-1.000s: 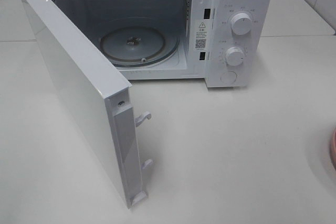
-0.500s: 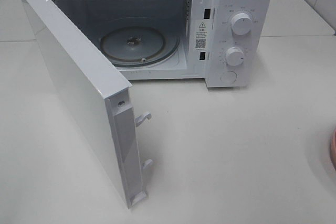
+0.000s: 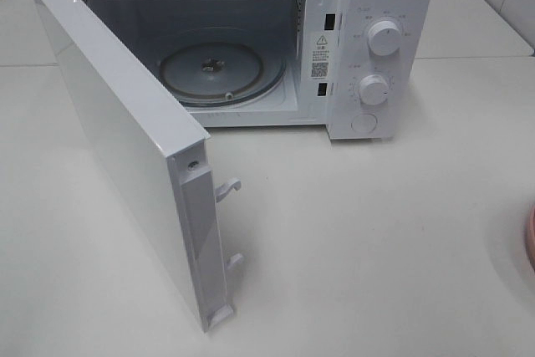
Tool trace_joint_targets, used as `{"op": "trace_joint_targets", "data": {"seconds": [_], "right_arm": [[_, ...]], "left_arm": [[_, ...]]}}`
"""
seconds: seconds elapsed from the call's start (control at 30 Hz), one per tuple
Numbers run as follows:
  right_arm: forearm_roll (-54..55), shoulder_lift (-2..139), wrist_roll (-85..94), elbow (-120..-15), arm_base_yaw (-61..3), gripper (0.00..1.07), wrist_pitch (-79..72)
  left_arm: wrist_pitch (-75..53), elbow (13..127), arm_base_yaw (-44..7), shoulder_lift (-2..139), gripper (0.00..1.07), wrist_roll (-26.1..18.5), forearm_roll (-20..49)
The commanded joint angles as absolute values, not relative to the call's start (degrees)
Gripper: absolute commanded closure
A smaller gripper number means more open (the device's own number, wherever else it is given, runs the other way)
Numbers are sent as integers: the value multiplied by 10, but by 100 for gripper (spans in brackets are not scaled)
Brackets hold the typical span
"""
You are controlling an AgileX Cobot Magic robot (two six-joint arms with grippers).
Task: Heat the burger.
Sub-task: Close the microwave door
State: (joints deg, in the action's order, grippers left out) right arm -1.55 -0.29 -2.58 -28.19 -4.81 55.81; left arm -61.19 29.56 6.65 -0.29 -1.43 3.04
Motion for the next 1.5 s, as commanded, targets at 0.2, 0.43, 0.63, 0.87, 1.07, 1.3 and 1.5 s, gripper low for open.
{"op": "trace_joint_targets", "data": {"seconds": [0.2, 0.43, 0.63, 0.87, 1.07, 1.3, 1.5], "right_arm": [[-13, -22, -21, -281, -45, 31, 550], [-13, -22, -21, -281, -45, 31, 550], [-13, -22, -21, -281, -45, 31, 550], [-13, -22, -21, -281, -45, 31, 550], [-13, -22, -21, -281, -45, 31, 550], [-13, -22, -21, -281, -45, 31, 550], [-13, -22, -21, -281, -45, 31, 550]], "left_arm": [[-612, 295, 65, -8, 9, -14, 32], [-612, 295, 65, -8, 9, -14, 33], [-611, 296, 65, -8, 9, -14, 33], [-590, 317, 65, 3, 9, -14, 36], [-531, 319, 65, 32, 16, -14, 35], [-428, 316, 65, 77, 62, -14, 25], [-370, 301, 65, 118, 90, -14, 25]]}}
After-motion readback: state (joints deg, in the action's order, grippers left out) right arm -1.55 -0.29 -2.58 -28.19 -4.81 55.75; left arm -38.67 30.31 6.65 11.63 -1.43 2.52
